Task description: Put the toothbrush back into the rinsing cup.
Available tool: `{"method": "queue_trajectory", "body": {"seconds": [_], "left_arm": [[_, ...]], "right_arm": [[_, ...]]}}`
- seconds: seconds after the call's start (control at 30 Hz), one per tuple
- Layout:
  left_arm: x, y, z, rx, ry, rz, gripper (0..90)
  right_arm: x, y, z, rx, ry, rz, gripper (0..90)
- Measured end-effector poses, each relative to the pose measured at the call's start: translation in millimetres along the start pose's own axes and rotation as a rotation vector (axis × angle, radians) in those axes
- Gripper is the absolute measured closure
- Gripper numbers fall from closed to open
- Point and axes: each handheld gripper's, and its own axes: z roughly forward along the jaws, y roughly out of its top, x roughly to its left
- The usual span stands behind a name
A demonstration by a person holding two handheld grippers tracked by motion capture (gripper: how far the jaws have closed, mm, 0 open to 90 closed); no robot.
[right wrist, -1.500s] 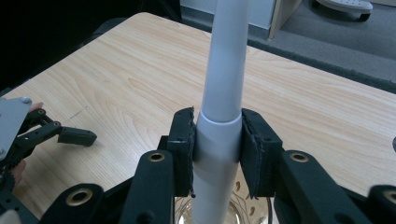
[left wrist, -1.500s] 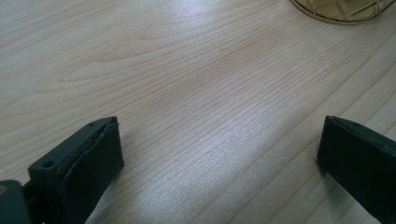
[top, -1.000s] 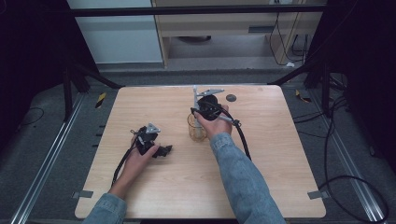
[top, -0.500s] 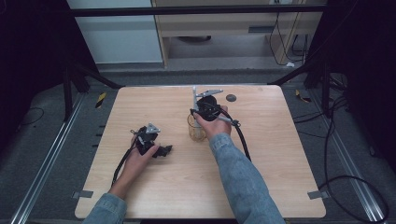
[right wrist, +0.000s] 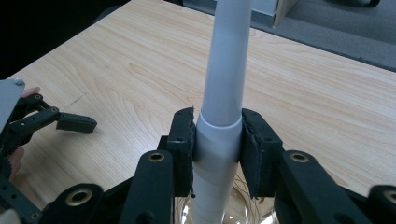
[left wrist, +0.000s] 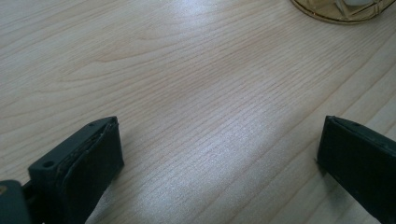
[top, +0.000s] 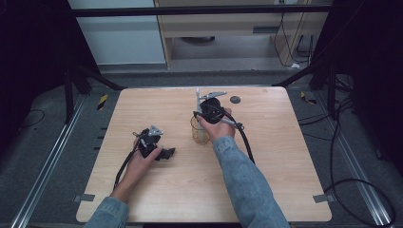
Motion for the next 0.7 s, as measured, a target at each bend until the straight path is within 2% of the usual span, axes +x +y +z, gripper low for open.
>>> {"method": "queue_trajectory", "body": {"seconds": [0.7], "left_arm": [[-0.2,-0.1,0.0,0.0,0.0,-0.003,0.0]], "right_arm": [[-2.6,2.8,9.2,-0.009,-0.015,0.011,65.8]]}}
